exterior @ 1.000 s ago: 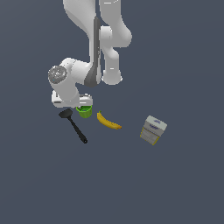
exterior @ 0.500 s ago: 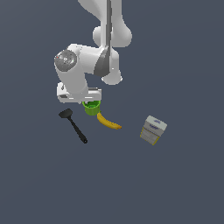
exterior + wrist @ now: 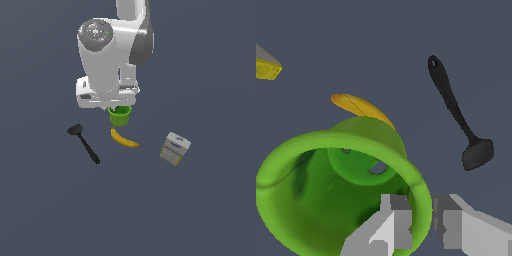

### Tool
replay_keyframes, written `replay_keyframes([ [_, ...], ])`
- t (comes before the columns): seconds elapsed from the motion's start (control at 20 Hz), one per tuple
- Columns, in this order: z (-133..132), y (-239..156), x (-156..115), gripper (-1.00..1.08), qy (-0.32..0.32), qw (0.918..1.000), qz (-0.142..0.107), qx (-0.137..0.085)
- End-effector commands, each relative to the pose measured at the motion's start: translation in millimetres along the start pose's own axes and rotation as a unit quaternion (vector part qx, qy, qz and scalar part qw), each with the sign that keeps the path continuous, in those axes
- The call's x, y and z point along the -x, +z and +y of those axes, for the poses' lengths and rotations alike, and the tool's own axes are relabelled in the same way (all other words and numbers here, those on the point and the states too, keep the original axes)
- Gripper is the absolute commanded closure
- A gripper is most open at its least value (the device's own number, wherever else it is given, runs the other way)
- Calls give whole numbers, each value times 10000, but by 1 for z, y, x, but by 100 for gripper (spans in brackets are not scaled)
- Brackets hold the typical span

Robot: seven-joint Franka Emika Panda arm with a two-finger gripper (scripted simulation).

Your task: Pick up a designated object from a clutter of objects.

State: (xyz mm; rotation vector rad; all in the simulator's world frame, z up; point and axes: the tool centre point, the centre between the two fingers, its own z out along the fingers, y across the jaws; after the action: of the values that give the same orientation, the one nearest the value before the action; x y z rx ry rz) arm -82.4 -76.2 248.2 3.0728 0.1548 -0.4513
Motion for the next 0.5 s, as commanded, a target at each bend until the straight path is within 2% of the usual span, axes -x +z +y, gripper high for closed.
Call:
replay_keyframes([
  [0.0,-19,-26,-4,108,0,10000,3,-2],
  [0.45,-78,-108,-19,108,-3,10000,0,-10],
])
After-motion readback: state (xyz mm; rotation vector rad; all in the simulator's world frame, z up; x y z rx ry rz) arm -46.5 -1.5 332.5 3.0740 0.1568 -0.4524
